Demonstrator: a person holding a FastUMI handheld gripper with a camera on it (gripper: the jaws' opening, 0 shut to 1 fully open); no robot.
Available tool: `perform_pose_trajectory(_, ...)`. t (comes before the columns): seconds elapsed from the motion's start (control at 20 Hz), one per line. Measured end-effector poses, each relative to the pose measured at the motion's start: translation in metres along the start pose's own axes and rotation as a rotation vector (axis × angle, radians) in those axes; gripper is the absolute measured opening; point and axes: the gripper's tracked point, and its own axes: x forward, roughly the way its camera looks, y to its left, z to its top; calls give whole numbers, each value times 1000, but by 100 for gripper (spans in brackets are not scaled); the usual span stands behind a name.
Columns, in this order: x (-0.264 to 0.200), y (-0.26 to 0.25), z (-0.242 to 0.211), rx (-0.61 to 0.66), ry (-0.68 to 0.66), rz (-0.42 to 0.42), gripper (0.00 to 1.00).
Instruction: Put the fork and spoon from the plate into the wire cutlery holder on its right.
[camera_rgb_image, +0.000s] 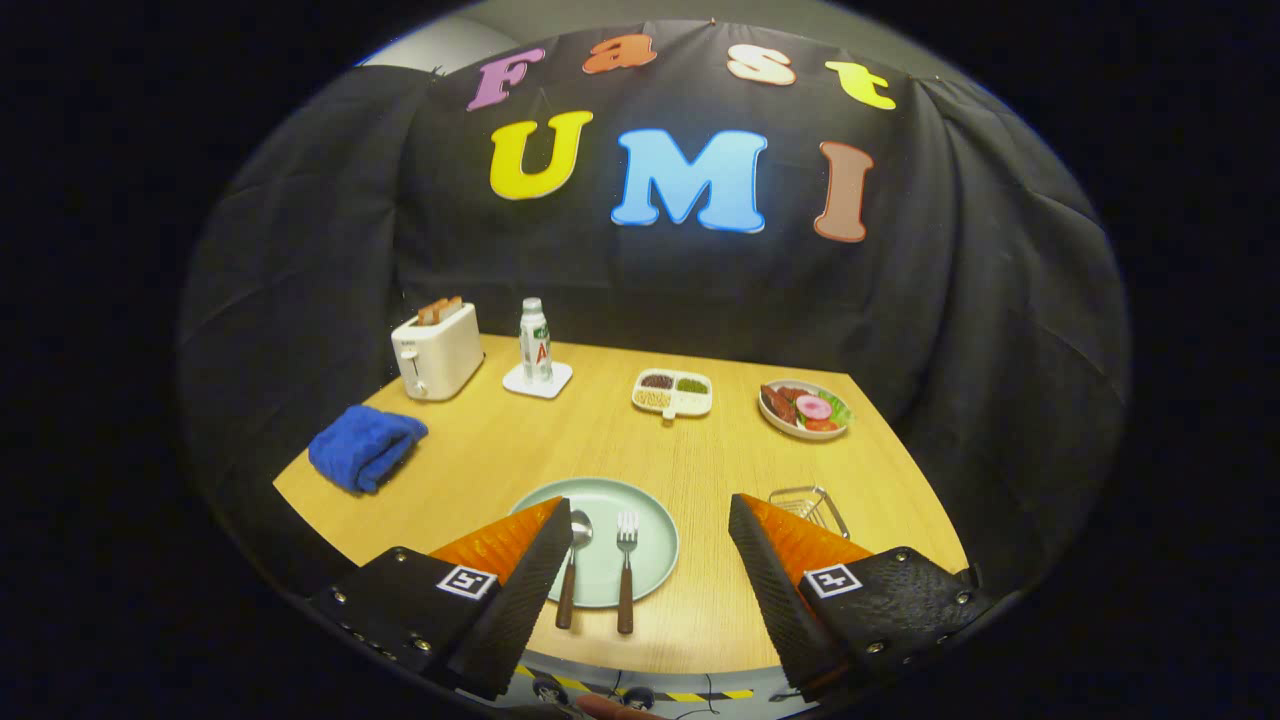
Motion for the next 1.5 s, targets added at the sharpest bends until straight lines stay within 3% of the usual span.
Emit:
perform_pose_trajectory(0.7, 39, 2, -97, -71, 298, 38, 96)
perform_pose_trajectory(1.1, 57, 10, -124, -104, 410, 43, 94)
perform_pose_trajectory(1.4, 73, 14, -141, -134, 463, 49, 73)
perform_pose_trajectory(1.45, 78, 14, -146, -137, 474, 47, 46)
perform_pose_trajectory(1.5, 78, 13, -146, -137, 482, 52, 39)
